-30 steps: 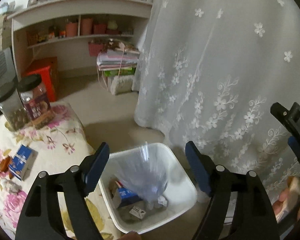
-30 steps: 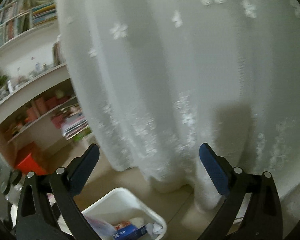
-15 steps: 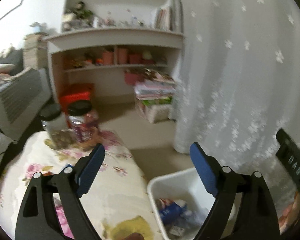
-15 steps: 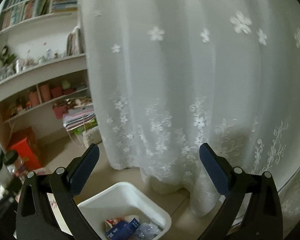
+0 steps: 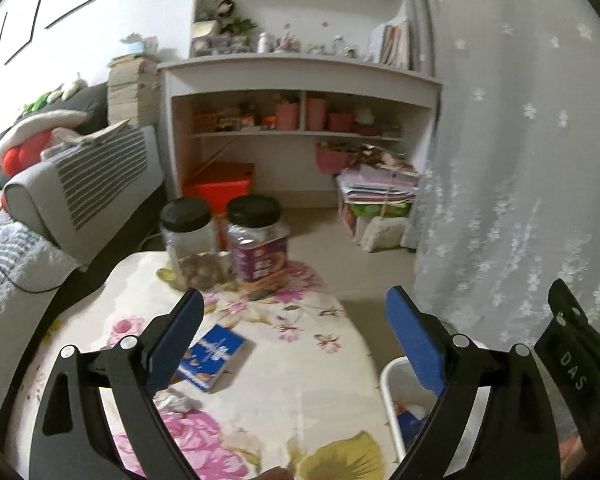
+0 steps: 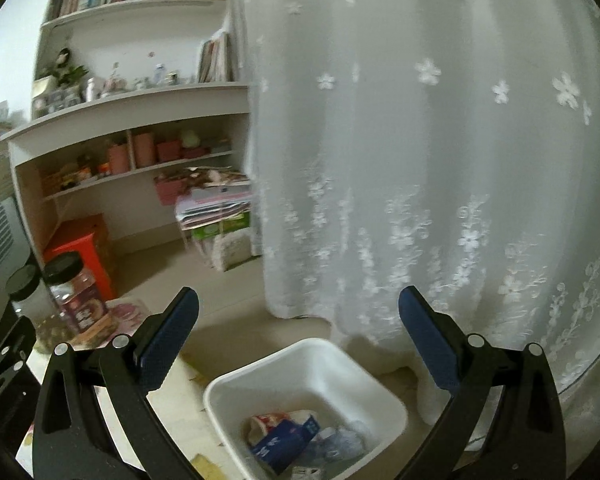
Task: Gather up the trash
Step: 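Move both open tools back over the table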
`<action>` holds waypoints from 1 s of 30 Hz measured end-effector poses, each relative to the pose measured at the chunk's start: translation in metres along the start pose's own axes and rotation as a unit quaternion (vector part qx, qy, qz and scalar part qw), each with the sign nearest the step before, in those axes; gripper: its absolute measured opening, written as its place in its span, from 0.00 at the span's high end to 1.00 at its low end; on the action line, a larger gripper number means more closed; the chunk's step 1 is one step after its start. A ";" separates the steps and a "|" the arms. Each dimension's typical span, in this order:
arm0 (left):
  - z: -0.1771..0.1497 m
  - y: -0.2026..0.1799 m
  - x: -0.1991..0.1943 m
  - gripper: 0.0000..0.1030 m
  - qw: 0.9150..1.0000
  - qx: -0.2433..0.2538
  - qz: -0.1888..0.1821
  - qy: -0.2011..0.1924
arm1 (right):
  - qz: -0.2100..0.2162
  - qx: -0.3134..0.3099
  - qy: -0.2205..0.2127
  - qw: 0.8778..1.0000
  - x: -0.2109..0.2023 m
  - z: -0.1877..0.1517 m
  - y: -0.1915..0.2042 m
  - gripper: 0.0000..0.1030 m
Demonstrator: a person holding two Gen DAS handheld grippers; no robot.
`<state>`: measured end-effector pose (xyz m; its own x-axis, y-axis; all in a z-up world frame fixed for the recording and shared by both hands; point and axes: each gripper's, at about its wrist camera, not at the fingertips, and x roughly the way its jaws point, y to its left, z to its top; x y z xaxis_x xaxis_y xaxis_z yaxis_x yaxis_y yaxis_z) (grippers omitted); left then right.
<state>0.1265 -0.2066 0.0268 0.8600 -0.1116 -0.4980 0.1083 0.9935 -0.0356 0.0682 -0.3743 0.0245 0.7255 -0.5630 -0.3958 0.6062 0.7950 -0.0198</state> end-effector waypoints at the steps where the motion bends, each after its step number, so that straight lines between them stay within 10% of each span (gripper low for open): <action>1: 0.000 0.005 0.000 0.13 1.000 -0.004 0.004 0.002 | 0.005 -0.002 0.002 1.000 0.000 -0.001 0.006 0.07; 19: -0.014 0.105 0.036 0.13 0.992 -0.029 0.090 0.079 | 0.079 -0.035 0.076 0.993 0.009 -0.029 0.103 0.07; 30: -0.053 0.190 0.134 0.13 0.960 -0.011 0.092 0.264 | 0.140 -0.059 0.198 0.968 0.047 -0.063 0.168 0.07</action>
<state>0.2364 -0.0316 -0.0923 0.4896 0.0881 -0.8675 -0.0376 0.9961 0.0799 0.1837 -0.2536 -0.0553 0.6602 -0.2090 -0.7214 0.3447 0.9377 0.0438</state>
